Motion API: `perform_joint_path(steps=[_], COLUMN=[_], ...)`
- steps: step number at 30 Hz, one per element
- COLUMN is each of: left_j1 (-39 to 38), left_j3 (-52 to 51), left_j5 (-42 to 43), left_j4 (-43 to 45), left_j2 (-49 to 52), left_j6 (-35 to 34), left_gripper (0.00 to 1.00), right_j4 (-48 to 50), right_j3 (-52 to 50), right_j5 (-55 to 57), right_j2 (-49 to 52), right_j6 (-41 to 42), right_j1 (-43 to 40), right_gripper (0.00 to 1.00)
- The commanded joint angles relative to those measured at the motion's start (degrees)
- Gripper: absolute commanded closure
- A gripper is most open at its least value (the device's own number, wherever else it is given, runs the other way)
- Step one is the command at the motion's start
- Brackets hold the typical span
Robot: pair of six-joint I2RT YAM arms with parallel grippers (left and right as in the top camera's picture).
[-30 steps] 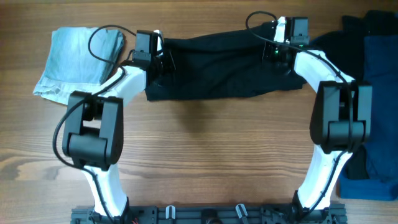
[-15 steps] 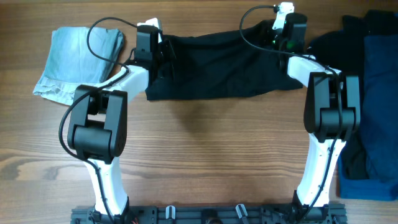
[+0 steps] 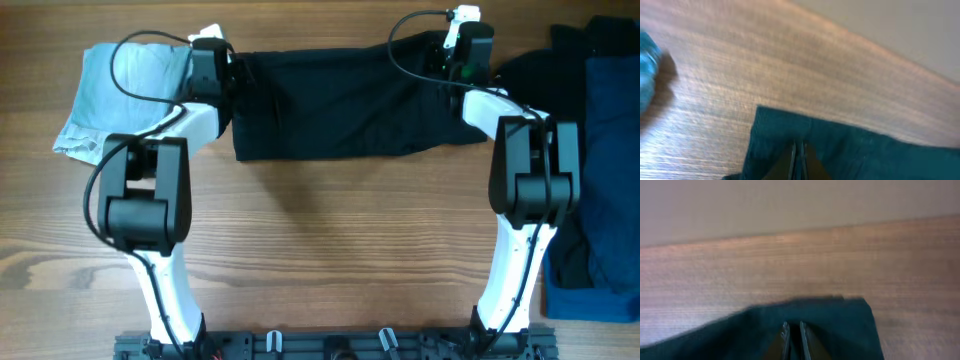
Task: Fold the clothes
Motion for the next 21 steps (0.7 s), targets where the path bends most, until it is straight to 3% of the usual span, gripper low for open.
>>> perform_joint_path(steps=[1,6,9,12,21], left_j1=[-0.17,-2.78,-3.8,-3.82,-3.78], left_j3=[0.9,0.9,0.9,0.83,0.83], left_j5=[1.81,4.0,8.26,8.28,8.24], left_j4=[-2.19,-28.24,-41.99,-48.94,-49.48], left_j2=[-11.1,-21.81,-20.55,-17.59,-6.95], left_j6=[2.29,-0.15,-0.09,-0.09,-0.31], left_gripper=[0.96,0.95,0.94,0.91,0.89], right_j4=[-9.51,-50.69,-65.85,-66.27,-60.83], right_j3=[0.5,0.5,-0.07,-2.71,-4.72], right_j5=[1.18,-0.22,-0.79,-0.46,3.91], right_j2=[-12.52,-29.57,-31.04,-28.28,-14.53], right_j6=[-1.11,-0.94,3.54,2.91,3.02], right_j1=[-0.28,-0.35,-0.5,-0.72,-5.88], right_gripper=[0.92,0.96,0.96,0.96,0.96])
